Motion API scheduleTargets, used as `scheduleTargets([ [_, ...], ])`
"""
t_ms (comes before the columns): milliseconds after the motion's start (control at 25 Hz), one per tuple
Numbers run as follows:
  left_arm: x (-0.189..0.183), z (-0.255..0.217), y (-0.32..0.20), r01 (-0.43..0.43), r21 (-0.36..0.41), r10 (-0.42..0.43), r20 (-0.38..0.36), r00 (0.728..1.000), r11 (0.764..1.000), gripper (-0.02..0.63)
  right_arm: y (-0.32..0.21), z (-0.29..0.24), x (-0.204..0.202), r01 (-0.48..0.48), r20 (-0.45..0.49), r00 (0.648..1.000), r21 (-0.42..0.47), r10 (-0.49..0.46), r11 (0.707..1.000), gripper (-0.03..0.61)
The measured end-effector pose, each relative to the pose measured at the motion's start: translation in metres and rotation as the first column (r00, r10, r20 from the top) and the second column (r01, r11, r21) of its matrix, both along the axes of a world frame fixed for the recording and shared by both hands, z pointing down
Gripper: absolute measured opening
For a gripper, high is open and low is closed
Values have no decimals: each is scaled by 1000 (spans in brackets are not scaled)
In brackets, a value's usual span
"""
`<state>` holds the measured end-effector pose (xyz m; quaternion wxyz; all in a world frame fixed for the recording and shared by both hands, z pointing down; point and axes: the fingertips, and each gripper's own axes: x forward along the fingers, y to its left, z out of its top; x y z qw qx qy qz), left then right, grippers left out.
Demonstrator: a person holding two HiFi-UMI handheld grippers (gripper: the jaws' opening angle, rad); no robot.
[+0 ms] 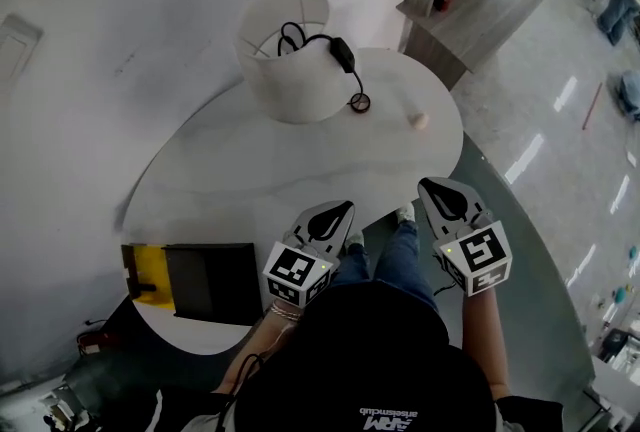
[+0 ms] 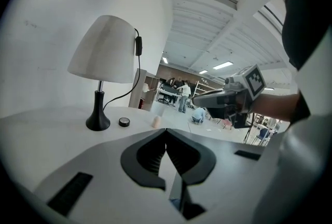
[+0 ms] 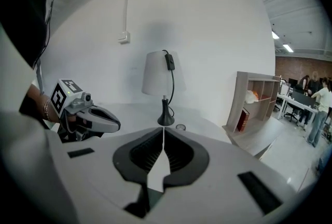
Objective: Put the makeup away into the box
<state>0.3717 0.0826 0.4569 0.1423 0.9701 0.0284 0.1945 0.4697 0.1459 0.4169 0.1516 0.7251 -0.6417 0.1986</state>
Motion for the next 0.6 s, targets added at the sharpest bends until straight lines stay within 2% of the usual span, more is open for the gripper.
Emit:
scheduleTargets([
  [120, 7, 0, -8, 64, -12, -64, 14, 998, 998, 17, -10, 2, 14, 58, 6, 998, -7, -58, 998, 23],
  [360, 28, -7, -21, 194, 12, -195, 10, 981, 981, 17, -24, 9, 42, 178, 27, 984, -43, -177, 983, 22],
  [600, 54, -2, -20, 262, 12, -263, 31, 964, 965, 17, -31, 17, 72, 247, 55, 968, -51, -244, 968, 23],
])
